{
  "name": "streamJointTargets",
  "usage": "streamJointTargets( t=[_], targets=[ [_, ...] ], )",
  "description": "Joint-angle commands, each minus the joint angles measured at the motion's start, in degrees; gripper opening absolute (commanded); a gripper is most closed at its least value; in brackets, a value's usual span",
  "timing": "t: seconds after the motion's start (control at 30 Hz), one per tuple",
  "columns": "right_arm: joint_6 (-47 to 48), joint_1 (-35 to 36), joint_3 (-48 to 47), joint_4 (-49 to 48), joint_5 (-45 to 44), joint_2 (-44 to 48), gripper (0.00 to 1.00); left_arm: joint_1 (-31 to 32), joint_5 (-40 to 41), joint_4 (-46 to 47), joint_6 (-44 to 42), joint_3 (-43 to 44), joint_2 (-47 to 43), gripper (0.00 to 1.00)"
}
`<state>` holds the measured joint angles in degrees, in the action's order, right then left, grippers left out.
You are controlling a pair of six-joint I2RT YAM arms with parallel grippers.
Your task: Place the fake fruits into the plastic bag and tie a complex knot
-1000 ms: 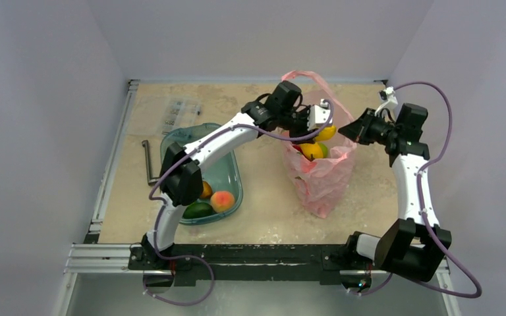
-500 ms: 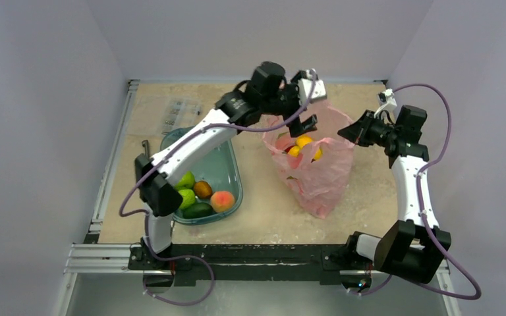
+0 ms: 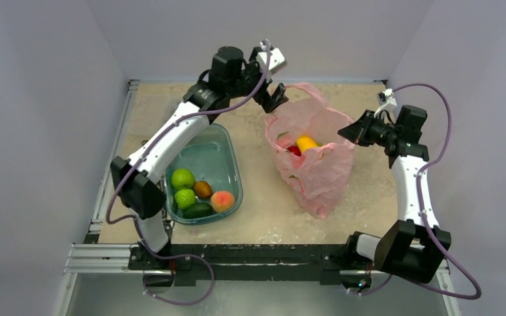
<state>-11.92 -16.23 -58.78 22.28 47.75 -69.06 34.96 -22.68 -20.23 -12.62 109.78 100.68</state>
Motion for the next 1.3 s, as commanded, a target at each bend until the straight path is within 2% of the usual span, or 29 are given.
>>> streamJointTargets(
  t=[0.0, 0.03, 0.07, 0.1, 0.17, 0.2, 0.23, 0.37, 0.5, 0.6, 0.7, 0.77, 0.87, 0.97, 1.07, 1.13, 1.2, 1.27],
  targets=[
    [1.4, 0.0, 0.0, -1.0, 1.4, 0.0, 0.0, 0.3, -5.8, -1.6, -2.9, 1.5, 5.5, 0.97],
    [1.5, 0.0, 0.0, -1.0, 1.4, 0.1, 0.0, 0.3, -7.3, -2.3, -3.3, 1.9, 6.2, 0.94],
    [1.5, 0.1, 0.0, -1.1, 1.4, 0.1, 0.0, 0.4, -8.4, -3.1, -4.0, 2.0, 6.8, 0.83],
    [1.5, 0.0, 0.1, -1.3, 1.4, 0.1, 0.0, 0.4, -9.1, -3.9, -3.9, 2.2, 7.0, 0.68],
    [1.7, 0.0, 0.2, -1.9, 1.2, -0.1, 0.0, 0.4, -9.8, -5.8, -2.6, 2.4, 6.0, 0.23],
    [1.8, 0.2, 0.2, -2.6, 0.8, -0.4, 0.0, 0.4, -11.2, -6.5, -2.0, 1.9, 4.7, 0.06],
    [1.6, 0.3, 0.3, -3.5, 0.7, -0.9, 0.0, 0.3, -12.7, -7.1, -1.7, 0.9, 2.9, 0.0],
    [-0.5, 3.1, -0.7, -9.3, -0.2, -4.7, 0.0, 0.8, -17.2, -6.1, 3.0, -5.7, -7.5, 0.0],
    [-5.4, 9.8, -3.5, -17.0, -1.4, -10.3, 0.0, 1.2, -19.4, -11.5, 7.5, -7.7, -12.6, 0.0],
    [-6.2, 15.5, -8.0, -20.9, -2.5, -16.6, 0.0, 1.0, -17.5, -13.7, 11.9, -11.2, -14.8, 0.0],
    [-6.8, 19.4, -14.6, -23.9, -1.7, -23.4, 0.0, 0.5, -12.1, -12.6, 18.3, -16.2, -16.1, 0.0],
    [-5.7, 19.6, -20.4, -21.0, 1.0, -27.0, 0.17, -0.8, -9.1, -11.7, 20.8, -18.8, -16.7, 0.0],
    [0.1, 18.1, -26.3, -13.5, 3.1, -27.4, 0.52, -3.8, -5.9, -11.4, 22.6, -21.3, -17.8, 0.0],
    [0.6, 12.9, -26.3, -10.4, 4.6, -24.1, 0.73, -7.7, -4.1, -11.2, 23.9, -23.0, -19.4, 0.0],
    [2.4, 7.0, -28.7, -2.2, 6.2, -20.9, 0.83, -9.5, -4.6, -10.6, 22.3, -24.4, -20.9, 0.0],
    [6.6, 4.2, -30.4, 8.1, 6.4, -16.9, 0.85, -9.6, -4.7, -9.7, 21.3, -25.5, -21.6, 0.0],
    [12.5, 3.5, -30.2, 16.0, 6.9, -11.8, 0.89, -9.6, -4.9, -9.7, 21.3, -25.8, -21.5, 0.0],
    [14.7, 3.5, -26.5, 19.5, 7.2, -5.2, 0.94, -9.6, -5.0, -9.6, 21.5, -26.1, -21.5, 0.0]
  ],
)
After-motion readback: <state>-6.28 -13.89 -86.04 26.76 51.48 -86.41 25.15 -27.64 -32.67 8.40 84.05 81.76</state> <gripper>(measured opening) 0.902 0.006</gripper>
